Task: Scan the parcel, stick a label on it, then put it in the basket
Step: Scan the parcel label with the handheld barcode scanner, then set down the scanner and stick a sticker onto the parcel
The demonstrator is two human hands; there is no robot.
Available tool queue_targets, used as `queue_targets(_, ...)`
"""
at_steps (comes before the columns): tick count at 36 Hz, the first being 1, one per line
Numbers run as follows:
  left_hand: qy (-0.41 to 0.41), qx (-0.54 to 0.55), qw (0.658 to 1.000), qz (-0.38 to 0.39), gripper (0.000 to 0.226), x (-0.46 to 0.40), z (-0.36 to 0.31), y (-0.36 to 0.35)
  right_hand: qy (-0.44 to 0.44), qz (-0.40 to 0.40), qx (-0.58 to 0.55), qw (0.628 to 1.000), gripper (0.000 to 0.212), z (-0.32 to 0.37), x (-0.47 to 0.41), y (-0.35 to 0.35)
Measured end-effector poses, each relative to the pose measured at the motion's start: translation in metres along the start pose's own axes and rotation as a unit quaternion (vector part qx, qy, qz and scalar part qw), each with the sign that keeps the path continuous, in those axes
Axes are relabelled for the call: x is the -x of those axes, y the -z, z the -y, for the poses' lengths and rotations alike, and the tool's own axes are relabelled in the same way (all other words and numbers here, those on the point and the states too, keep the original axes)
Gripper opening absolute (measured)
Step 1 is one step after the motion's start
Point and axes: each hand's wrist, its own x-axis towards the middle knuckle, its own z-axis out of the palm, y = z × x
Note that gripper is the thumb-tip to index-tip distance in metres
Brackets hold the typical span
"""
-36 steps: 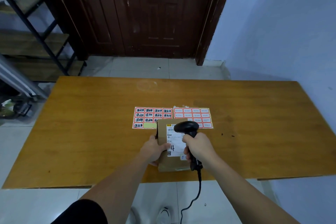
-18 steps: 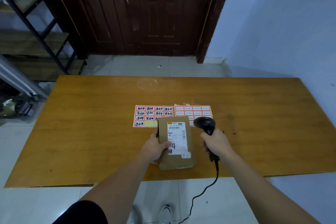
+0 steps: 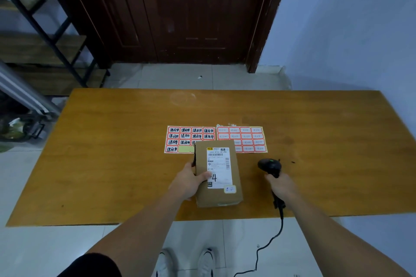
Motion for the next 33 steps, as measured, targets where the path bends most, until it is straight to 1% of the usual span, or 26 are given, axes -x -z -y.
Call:
queue_targets(6,0.003,-0.002,1.000,-0.009,0.074,0.003,0.001,-0.003,0.008,-0.005,0.058,0.998,0.031,-0.005,-0.010,-0.005)
queue_targets(15,-0.010,-0.003,1.000,-0.026,0.076,0.004,0.003,-0.006,-0.004,-0.023,0.060,0.998,0.033,-0.012,-0.011,-0.007)
queue_targets(22,-0.015,-0.003,0.999,-0.029,0.074,0.004,0.003,-0.006,0.000,-0.023,0.102,0.994,0.033,-0.012,-0.015,-0.005)
queue_targets(24,-0.013,-0.001,0.999,-0.029,0.073,0.004,0.002,-0.007,-0.009,-0.020,0.125,0.992,0.040,-0.012,-0.012,-0.003)
queue_targets(25,-0.010,0.001,1.000,-0.029,0.074,0.004,0.002,-0.007,-0.014,-0.033,0.139,0.990,0.050,-0.012,-0.009,-0.001)
queue_targets(27,-0.012,0.003,0.999,-0.030,0.073,0.005,0.001,-0.007,-0.004,-0.108,0.173,0.979,0.068,-0.008,0.002,0.003)
queue_targets(29,-0.013,0.007,0.999,-0.028,0.071,0.007,0.001,-0.007,0.052,-0.204,0.160,0.964,0.064,0.000,0.017,0.007)
queue_targets(30,-0.013,0.013,0.999,-0.027,0.070,0.008,0.000,-0.006,0.087,-0.232,0.139,0.959,0.059,0.006,0.025,0.007)
queue_targets(31,-0.013,0.017,0.999,-0.025,0.069,0.008,0.000,-0.006,0.121,-0.244,0.118,0.955,0.054,0.014,0.033,0.008)
queue_targets(33,-0.016,0.025,0.999,-0.023,0.069,0.010,-0.001,-0.005,0.177,-0.221,0.091,0.955,0.045,0.027,0.041,0.003)
